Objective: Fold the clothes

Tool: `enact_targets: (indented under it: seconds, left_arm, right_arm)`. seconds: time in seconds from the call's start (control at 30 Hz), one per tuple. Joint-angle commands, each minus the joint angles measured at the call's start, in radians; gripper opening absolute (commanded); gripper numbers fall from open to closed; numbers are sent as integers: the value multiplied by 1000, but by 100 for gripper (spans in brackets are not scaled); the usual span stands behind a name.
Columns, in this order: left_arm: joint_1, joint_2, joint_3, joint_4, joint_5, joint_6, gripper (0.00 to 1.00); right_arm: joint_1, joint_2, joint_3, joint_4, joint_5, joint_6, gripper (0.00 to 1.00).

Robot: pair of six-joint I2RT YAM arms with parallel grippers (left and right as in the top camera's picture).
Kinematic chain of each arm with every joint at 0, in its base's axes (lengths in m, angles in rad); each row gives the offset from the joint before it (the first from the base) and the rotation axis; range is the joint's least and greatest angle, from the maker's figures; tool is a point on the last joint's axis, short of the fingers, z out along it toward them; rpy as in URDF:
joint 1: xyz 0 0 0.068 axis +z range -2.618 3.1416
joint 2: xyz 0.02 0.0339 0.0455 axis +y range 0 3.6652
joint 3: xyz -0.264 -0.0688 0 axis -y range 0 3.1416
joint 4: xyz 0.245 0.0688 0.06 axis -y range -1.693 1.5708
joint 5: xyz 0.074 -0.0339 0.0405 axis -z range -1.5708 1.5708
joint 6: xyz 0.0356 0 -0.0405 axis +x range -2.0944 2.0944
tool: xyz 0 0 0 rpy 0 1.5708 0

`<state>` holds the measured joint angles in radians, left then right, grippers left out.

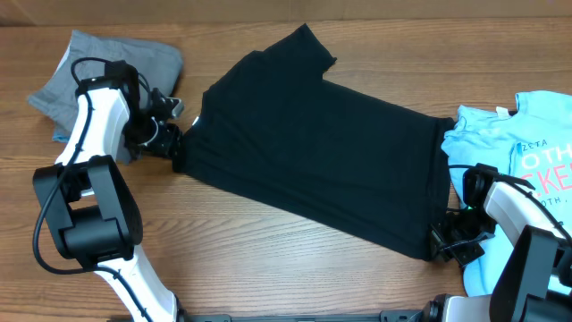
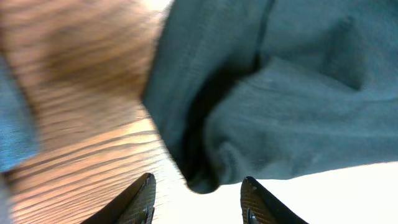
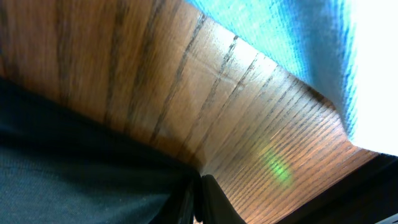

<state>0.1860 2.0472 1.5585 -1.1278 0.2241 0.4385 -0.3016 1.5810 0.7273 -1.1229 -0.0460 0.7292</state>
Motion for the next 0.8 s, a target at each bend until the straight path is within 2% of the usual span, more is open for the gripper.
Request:
enact_targets:
  seconds: [0.0,0.2,0.27,0.5,0.63,0.7,0.77]
  left_arm:
    - [3,8,-59,25,63,45,41]
    - [5,8,-90,119,21,45,19]
    - [5,8,-90,135,-1,44,4]
    - [5,8,-38,157,-47,43,4]
    - [5,8,18,137,-125,43,5]
    - [5,8,39,132,-130,42,9]
    - [5,8,55,130,-126,27,19]
  right_arm:
    - [-8,-2,-5,2,38,9,8]
    - [-8,-2,-5,3,38,9,8]
    - [-8,-2,-5,3,38,9,8]
    - [-8,-2,-5,2,39,8,8]
    - [-8,-2,-5,2,39,8,8]
    - [-8,-2,-5,2,39,9,8]
    - [-8,-2,-5,2,39,8,8]
